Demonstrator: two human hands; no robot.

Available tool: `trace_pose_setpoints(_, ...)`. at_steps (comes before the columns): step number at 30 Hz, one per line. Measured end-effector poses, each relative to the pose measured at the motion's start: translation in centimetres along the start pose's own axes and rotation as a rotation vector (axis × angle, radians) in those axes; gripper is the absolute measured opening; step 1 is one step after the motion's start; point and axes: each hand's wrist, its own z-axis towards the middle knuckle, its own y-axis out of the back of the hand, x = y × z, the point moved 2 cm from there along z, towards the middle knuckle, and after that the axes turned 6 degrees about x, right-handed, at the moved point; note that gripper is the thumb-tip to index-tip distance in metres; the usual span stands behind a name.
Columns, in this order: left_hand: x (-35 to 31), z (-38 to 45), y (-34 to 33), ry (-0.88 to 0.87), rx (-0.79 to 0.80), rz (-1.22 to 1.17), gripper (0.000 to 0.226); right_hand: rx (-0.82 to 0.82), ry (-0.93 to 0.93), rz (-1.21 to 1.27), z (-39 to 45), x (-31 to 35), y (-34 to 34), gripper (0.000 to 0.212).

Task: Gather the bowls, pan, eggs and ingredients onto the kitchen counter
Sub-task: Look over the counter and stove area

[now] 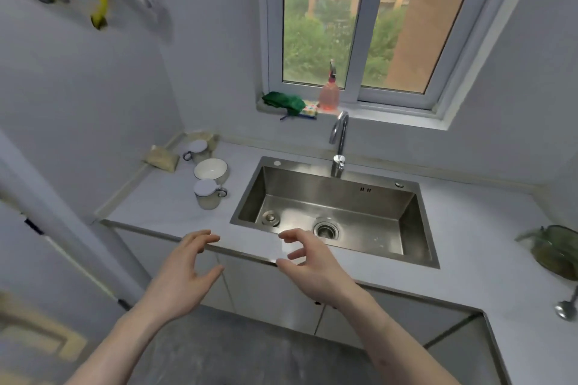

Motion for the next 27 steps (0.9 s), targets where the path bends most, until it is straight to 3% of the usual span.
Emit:
trace_pose_setpoints(9,10.7,11.5,7.3,0.059,0.053,0.034,0.045,-0.038,-0.054,0.039,12.4,2.7,-5.8,0.041)
trace_pose_setpoints(21,16.5,26.0,9.0,0.173,0.136,0.032,0.046,-0.002,-0.148,0.022,25.2,2.0,-6.3,0.042)
trace_pose_setpoints(27,20.1,32.9,9.4,0.276,0.160,0.007,0.046,0.090,-0.209,-0.025,32.4,0.1,-7.1,0.047)
